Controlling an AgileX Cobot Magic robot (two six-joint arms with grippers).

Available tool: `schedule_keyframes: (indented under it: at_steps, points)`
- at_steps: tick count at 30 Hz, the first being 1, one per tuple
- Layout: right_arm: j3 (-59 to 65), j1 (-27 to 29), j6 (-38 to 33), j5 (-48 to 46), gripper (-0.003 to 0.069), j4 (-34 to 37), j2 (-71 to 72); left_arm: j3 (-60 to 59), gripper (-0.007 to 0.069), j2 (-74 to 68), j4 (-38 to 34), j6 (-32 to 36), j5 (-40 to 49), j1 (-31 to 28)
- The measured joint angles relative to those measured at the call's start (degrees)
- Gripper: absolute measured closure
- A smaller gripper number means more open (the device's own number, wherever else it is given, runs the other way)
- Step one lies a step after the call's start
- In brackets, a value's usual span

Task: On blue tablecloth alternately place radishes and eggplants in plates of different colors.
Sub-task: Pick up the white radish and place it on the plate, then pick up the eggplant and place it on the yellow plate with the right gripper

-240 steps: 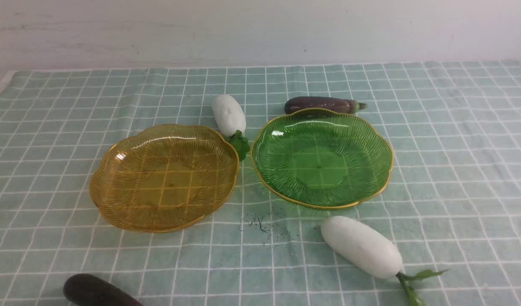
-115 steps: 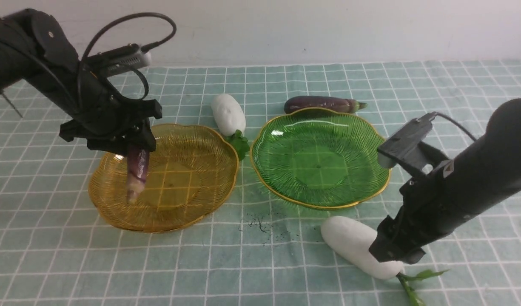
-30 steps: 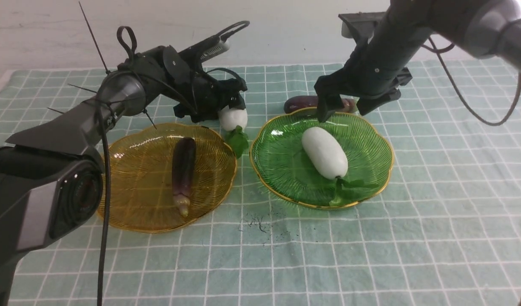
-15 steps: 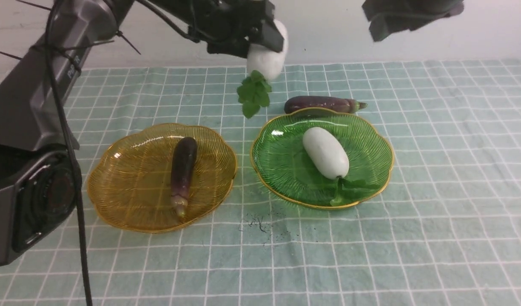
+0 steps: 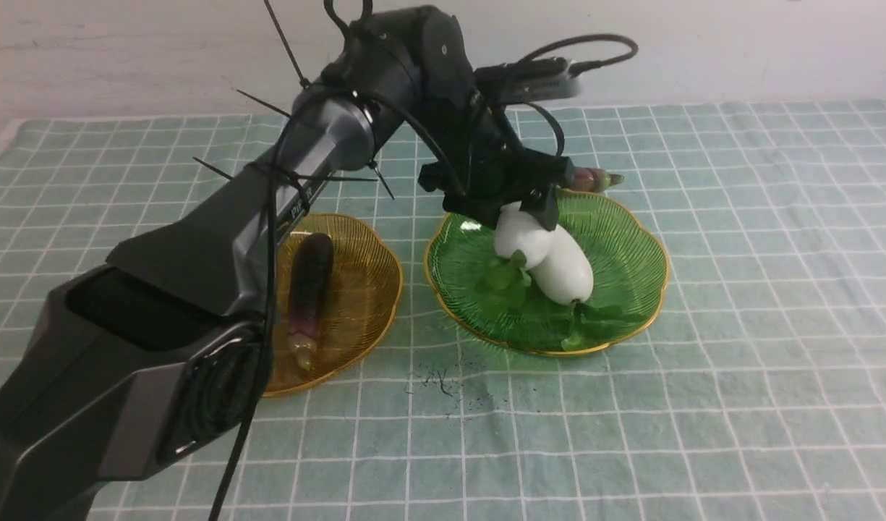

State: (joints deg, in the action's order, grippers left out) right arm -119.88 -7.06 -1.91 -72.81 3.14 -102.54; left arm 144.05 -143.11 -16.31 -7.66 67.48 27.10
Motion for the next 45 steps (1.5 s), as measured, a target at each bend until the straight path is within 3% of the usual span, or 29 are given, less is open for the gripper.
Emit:
schedule_keyframes:
  at_steps: [3,9,14,17,19,21,24,29,36,45]
  points:
    - [0.0,0.3,-0.3,0.0,0.0671,-0.3,0.0,-0.2,0.0140,-1.3,1.8,-5.0,-0.4,-0.2]
    - [0.0,0.9,-7.5,0.0,0.0664,-1.4,-2.7,0.6,0.0025,-1.4,1.7,-5.3,2.3,-0.5]
    - [0.0,3.5,-14.7,3.1,0.0578,6.5,-8.2,4.1,0.0031,-1.0,2.7,-4.0,3.8,-1.1]
    - [0.0,5.3,-18.9,6.6,0.0490,12.4,-11.9,5.6,0.0110,0.9,2.8,-2.2,4.1,-1.4]
    - [0.0,6.5,-22.1,10.7,0.0396,17.6,-15.6,5.8,0.0245,3.4,2.8,-1.0,4.2,-1.7]
    - [0.0,7.0,-24.2,15.4,0.0312,21.3,-18.8,5.8,0.0447,6.1,2.8,0.8,4.2,-1.8]
    - [0.0,7.0,-25.8,21.3,0.0232,24.7,-22.4,4.2,0.0580,10.2,2.8,3.6,4.2,-1.6]
    - [0.0,7.0,-26.1,27.6,0.0153,29.9,-28.0,-5.4,0.0631,19.4,2.8,4.9,4.4,-0.8]
    - [0.0,7.0,-26.1,30.8,0.0144,42.4,-35.6,-20.1,0.0632,29.7,7.0,5.2,4.5,-0.5]
    - [0.0,7.0,-28.6,33.8,0.0144,55.7,-41.8,-24.5,0.0632,32.6,11.1,4.0,4.5,-0.5]
